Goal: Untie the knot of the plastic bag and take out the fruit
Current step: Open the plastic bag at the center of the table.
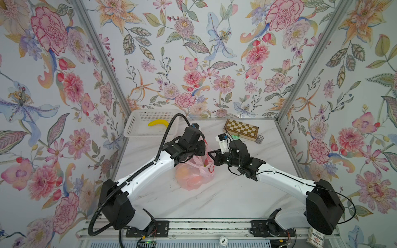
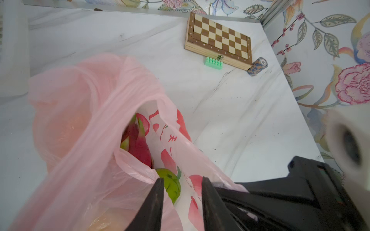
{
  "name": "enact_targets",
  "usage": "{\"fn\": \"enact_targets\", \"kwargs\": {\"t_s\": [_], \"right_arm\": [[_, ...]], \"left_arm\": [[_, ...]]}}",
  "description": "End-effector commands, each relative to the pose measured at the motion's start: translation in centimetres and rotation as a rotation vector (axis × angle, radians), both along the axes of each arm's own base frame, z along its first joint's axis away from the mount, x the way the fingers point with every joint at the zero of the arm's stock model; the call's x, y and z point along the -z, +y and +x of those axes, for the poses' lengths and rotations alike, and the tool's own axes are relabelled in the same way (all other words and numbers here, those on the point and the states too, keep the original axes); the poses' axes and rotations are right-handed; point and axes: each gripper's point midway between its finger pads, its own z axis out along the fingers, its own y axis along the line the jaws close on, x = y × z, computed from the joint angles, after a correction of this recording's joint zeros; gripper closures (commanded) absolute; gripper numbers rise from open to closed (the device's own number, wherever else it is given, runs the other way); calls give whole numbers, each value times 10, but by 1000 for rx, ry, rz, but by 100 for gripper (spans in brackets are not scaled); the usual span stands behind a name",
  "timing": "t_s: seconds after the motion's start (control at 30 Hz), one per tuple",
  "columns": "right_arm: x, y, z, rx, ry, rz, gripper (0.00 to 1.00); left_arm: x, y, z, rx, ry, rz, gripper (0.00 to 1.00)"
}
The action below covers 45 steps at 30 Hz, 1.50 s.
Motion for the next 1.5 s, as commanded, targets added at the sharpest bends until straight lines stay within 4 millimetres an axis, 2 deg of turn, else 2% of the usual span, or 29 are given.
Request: {"fn": "enact_targets", "kwargs": {"t_s": [0.0,0.1,0.27,0.43,0.6,0.73,0.87,0.97,1.1,1.23,1.33,1.4,1.47], "right_arm": [[-8,-5,-2,17,-18,22,98],[-10,-5,-3,17,-23,25,98],[-11,-7,-6,19,-30,27,99],[-16,-4,-8,7,-47,35,99],[-19,-3,-8,7,-59,34,99],[-18,-14,-1,75,-75,5,100],[-20,-32,5,158,-103,-21,100],[-25,-50,11,234,-119,-20,100],[-28,-86,21,363,-121,-15,100],[-18,-127,31,495,-66,3,100],[-15,-126,27,472,-61,19,98],[-15,-116,23,405,-63,32,93],[-15,-106,19,343,-60,38,87]], "left_arm": [[11,9,14,-10,6,59,64],[41,18,22,-25,69,112,59],[63,47,29,-89,89,234,25],[83,76,31,-132,109,407,12],[97,97,31,-161,137,527,8],[96,119,29,-201,156,600,9],[91,136,22,-240,158,575,12],[87,157,14,-291,159,550,13],[75,193,4,-394,139,484,15],[65,223,-3,-491,104,408,16],[58,219,-3,-482,78,346,16],[49,197,3,-400,44,242,16],[30,171,8,-303,-25,106,16]]}}
